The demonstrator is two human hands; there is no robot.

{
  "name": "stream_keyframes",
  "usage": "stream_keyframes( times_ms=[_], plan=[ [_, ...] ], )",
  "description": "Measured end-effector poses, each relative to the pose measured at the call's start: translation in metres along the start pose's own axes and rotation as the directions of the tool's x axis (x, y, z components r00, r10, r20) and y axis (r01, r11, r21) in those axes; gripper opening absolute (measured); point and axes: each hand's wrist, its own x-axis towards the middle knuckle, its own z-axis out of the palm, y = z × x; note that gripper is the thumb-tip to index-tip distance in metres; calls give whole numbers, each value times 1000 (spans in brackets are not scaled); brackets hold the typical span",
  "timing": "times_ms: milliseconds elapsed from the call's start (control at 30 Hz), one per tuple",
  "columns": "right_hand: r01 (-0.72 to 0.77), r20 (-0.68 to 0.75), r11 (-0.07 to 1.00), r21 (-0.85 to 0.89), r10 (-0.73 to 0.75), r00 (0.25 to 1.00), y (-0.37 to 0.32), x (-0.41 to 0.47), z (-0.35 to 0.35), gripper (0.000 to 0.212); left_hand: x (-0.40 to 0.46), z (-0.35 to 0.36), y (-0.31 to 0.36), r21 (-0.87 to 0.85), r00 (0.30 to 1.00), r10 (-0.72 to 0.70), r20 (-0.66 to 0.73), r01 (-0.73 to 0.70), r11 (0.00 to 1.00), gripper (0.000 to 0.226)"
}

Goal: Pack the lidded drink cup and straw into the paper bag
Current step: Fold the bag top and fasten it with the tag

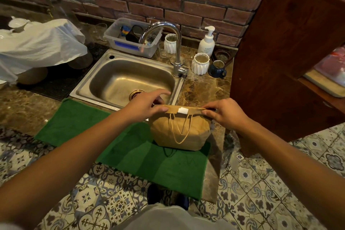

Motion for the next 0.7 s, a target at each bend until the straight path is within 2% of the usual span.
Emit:
stream_keyframes(
  times_ms=[33,100,200,367,433,567,700],
  plan=[
    [3,-3,1000,3,-3,1000,0,-1,1,25,3,-2,1,88,999,21,50,-25,996,44],
    [12,-2,1000,-1,-12,1000,0,-2,2,26,7,-6,2,269,991,61,117,-91,959,30],
    [13,34,999,-42,-11,999,-4,0,0,25,8,-7,5,385,993,70,90,-100,918,21],
    [69,187,995,-74,-54,981,-19,12,-4,36,6,2,9,410,993,114,16,-110,905,18],
    [93,208,987,-128,-65,976,-23,17,-5,33,4,3,9,426,991,131,3,-120,897,18],
    [161,103,958,-237,-140,985,-24,19,-2,24,-4,0,7,394,985,169,-24,-146,907,19],
    [167,77,954,-249,-153,985,-24,17,2,22,-7,1,5,313,996,80,39,-88,946,25]
  ],
)
